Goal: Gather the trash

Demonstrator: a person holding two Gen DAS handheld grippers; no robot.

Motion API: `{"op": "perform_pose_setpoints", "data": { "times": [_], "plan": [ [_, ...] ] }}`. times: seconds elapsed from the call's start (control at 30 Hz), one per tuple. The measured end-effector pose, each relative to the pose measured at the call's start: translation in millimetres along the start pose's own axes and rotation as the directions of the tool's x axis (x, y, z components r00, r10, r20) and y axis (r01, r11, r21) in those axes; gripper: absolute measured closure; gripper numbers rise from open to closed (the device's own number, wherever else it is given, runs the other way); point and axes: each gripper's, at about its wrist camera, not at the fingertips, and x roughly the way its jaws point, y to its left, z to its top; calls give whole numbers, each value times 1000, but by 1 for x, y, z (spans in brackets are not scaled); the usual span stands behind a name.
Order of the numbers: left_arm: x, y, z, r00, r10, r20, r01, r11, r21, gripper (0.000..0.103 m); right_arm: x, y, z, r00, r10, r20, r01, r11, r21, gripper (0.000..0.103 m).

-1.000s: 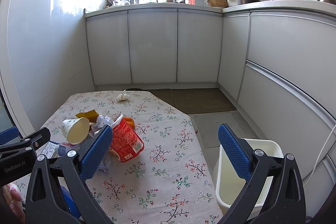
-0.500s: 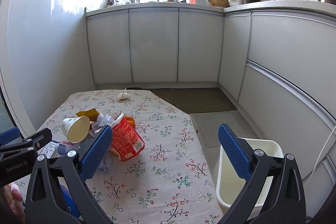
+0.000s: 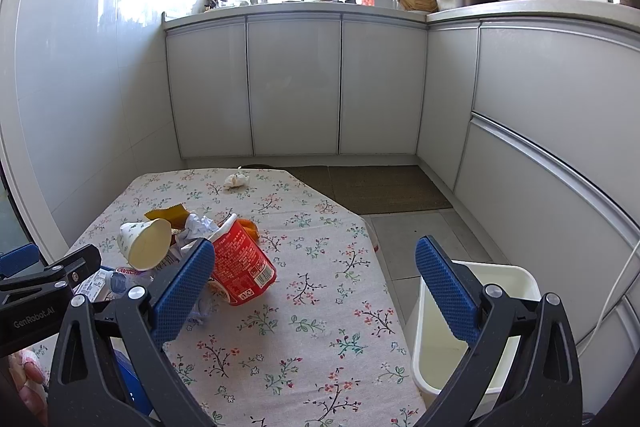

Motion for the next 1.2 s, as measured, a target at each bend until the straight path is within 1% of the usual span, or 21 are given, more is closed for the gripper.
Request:
{"op": "perform_pose_setpoints", "data": {
  "times": [1.2],
  "plan": [
    [0,1,3,1000,2,6,-2,1000,3,7,1,2,-2,1000,1,-12,-1,1000,-1,5]
  ]
}}
